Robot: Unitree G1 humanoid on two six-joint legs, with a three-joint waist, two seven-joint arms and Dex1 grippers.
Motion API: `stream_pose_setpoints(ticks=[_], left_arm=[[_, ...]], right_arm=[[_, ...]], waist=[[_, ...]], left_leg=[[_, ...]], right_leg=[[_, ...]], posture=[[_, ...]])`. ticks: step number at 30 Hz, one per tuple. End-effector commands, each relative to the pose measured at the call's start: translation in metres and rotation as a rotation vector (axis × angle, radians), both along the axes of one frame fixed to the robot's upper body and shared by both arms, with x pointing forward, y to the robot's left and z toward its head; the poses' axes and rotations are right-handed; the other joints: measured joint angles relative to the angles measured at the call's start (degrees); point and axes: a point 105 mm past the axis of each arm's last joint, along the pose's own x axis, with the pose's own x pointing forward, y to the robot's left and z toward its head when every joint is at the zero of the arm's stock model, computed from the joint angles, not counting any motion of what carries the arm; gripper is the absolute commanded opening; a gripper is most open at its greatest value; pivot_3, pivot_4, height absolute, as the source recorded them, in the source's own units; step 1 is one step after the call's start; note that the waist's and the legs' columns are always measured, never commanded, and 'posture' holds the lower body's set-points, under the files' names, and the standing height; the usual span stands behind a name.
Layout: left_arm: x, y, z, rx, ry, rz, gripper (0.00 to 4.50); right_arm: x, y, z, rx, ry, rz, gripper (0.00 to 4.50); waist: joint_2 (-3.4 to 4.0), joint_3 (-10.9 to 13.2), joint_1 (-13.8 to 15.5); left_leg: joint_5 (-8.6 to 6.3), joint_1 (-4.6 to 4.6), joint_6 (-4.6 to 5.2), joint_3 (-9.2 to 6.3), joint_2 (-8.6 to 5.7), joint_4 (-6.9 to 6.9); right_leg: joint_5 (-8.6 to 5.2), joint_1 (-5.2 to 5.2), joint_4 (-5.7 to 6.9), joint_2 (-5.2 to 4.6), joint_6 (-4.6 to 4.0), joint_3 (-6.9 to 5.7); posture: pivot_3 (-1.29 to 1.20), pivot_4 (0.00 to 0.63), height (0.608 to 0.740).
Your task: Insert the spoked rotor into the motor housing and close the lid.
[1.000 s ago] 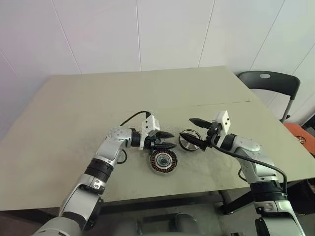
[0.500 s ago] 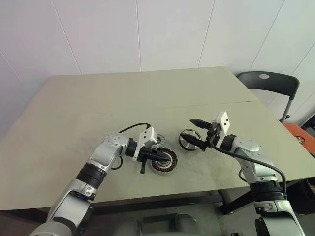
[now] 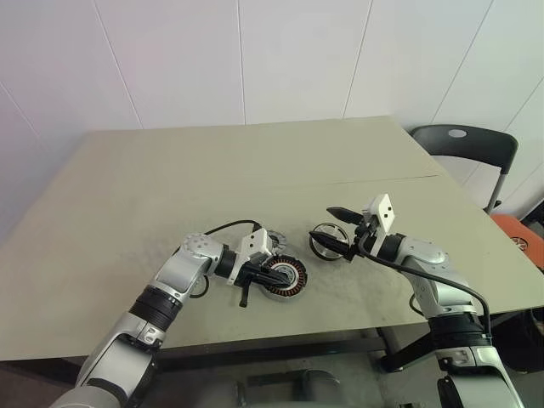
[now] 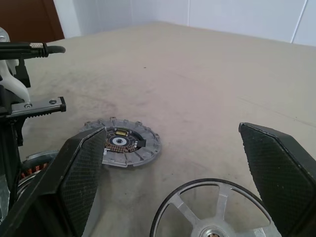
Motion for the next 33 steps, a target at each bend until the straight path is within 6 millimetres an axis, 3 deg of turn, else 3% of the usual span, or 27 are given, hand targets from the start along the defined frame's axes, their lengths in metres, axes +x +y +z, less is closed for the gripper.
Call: stream_pose_setpoints(ticks=[1,13,23,33], left_arm=[[0.005,-0.002,0.004,0.013,-0.056,0.002,0.03],[0.008,-0.001,0.005,-0.002,-0.057,0.018,0.03],[0.031,0.011,0.005,-0.001,-0.122,0.135,0.03],[0.038,0.017,0.006,0.002,-0.135,0.166,0.03]], right_arm=[[0.004,0.000,0.018,0.017,-0.073,-0.004,4.50],[0.006,-0.001,0.016,0.013,-0.066,-0.010,4.50],[0.008,-0.001,0.013,0.001,-0.067,-0.016,4.50],[0.010,-0.002,0.013,-0.003,-0.070,-0.014,4.50]], waist=[[0.00,0.0,0.0],[0.00,0.0,0.0],[0.00,0.0,-0.1],[0.00,0.0,0.0]], left_leg=[[0.00,0.01,0.00,0.00,0.00,0.02],[0.00,0.07,0.00,0.00,0.00,0.05],[0.00,0.11,0.00,-0.02,0.03,0.16],[-0.01,-0.01,0.02,-0.02,0.03,0.08]], right_leg=[[0.00,0.00,0.04,0.00,0.00,0.01],[-0.05,-0.01,0.19,0.00,0.03,0.01],[-0.09,0.00,0.28,0.01,0.08,0.02],[0.00,-0.11,0.23,0.02,-0.01,0.02]], posture=[[0.00,0.000,0.740],[0.00,0.000,0.740],[0.00,0.000,0.740],[0.00,0.000,0.740]])
